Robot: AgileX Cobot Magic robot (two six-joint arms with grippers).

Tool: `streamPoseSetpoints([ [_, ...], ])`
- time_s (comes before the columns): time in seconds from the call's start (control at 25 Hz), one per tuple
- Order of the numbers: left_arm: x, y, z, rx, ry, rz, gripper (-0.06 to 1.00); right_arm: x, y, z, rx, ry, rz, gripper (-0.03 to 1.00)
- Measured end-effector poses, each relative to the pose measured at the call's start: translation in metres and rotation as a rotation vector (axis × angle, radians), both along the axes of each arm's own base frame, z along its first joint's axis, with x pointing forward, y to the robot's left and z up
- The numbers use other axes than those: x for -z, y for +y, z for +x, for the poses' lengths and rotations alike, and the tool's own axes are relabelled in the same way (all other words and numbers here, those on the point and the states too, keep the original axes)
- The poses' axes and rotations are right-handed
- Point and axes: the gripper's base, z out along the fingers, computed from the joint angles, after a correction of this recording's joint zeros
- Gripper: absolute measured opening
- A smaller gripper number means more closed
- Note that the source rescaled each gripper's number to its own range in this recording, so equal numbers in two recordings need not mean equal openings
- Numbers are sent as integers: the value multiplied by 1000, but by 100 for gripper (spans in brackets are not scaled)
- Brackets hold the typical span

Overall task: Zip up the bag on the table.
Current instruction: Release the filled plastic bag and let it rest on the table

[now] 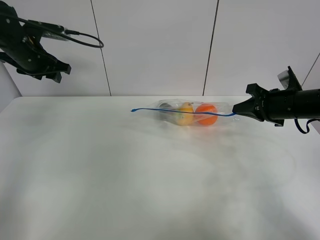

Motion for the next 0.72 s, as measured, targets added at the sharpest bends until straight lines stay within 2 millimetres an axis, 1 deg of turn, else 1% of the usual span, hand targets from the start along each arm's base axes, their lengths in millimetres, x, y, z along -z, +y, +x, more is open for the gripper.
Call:
streamPoseSetpoints([
  [0.2,-36,1,-17,2,-81,1,75,0,0,0,2,2,2,0],
  [0.4,-70,3,-42,-1,-117,23,75,0,0,0,3,4,3,0],
  [0.56,-100,5,-68,-6,-164,28,75,0,0,0,3,4,4,0],
  [0.72,-131,6,-99,-15,-233,25,75,0,0,0,3,4,3,0],
])
